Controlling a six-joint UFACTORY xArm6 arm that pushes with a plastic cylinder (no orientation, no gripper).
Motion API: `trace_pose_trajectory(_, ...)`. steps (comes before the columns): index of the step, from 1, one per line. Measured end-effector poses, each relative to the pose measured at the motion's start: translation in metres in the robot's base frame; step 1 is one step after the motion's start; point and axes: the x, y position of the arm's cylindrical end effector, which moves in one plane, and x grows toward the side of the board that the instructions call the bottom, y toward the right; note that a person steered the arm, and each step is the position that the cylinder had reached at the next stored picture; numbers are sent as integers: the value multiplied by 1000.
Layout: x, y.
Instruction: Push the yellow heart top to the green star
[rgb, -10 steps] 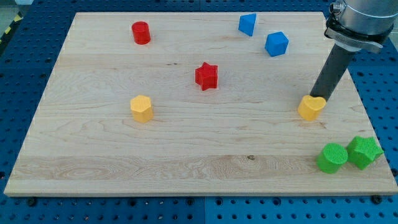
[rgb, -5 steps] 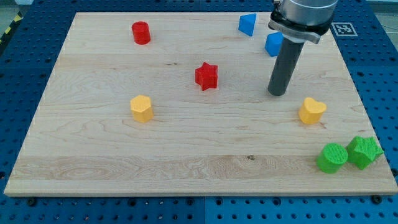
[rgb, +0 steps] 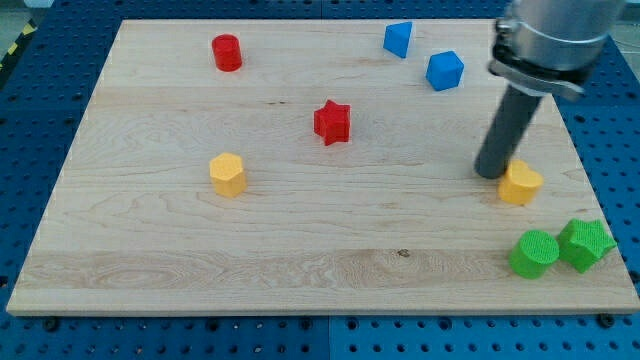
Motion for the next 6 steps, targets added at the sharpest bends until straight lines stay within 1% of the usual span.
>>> trace_pose_trajectory(1,11,0)
trace_pose_trajectory(2,10,1)
trace_pose_trajectory(3,-25,12)
trace_pose_trajectory(4,8,29)
trace_pose_trajectory(5,10,29)
trace_pose_trajectory(6,14,42)
